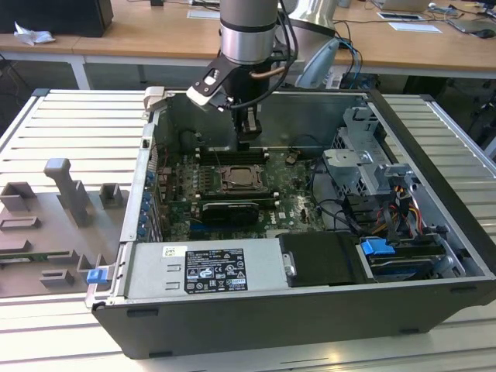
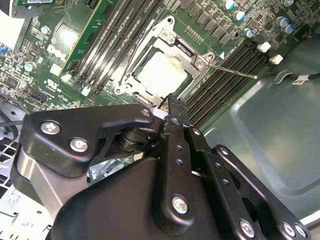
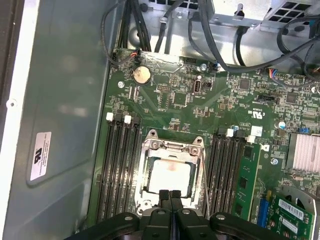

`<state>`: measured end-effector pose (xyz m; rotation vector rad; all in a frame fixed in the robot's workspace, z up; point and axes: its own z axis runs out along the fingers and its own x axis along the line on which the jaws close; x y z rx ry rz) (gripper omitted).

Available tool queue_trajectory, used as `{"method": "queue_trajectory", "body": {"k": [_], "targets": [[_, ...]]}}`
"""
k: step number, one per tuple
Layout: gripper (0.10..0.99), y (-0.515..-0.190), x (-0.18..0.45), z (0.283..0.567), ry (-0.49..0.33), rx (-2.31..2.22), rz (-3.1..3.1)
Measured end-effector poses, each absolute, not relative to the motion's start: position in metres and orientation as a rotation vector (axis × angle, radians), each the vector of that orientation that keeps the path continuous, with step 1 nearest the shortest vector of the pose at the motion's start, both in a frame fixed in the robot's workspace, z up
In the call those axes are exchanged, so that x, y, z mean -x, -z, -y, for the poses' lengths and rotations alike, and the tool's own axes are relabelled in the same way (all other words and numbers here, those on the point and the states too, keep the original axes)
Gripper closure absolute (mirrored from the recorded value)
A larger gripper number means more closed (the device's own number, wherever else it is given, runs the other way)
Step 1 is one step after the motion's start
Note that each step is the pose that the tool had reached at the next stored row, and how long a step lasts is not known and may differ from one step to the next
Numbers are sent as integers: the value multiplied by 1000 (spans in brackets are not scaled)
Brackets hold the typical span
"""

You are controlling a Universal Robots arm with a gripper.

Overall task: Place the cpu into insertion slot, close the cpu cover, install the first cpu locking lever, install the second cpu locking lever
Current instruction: 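Install the first cpu locking lever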

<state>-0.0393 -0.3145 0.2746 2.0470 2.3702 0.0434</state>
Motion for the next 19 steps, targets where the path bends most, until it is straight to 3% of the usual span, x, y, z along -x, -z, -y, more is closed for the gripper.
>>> {"method": "queue_trajectory", "body": {"k": [19], "targets": [[980,-274,40,314,-44,-1886,-2502]]}}
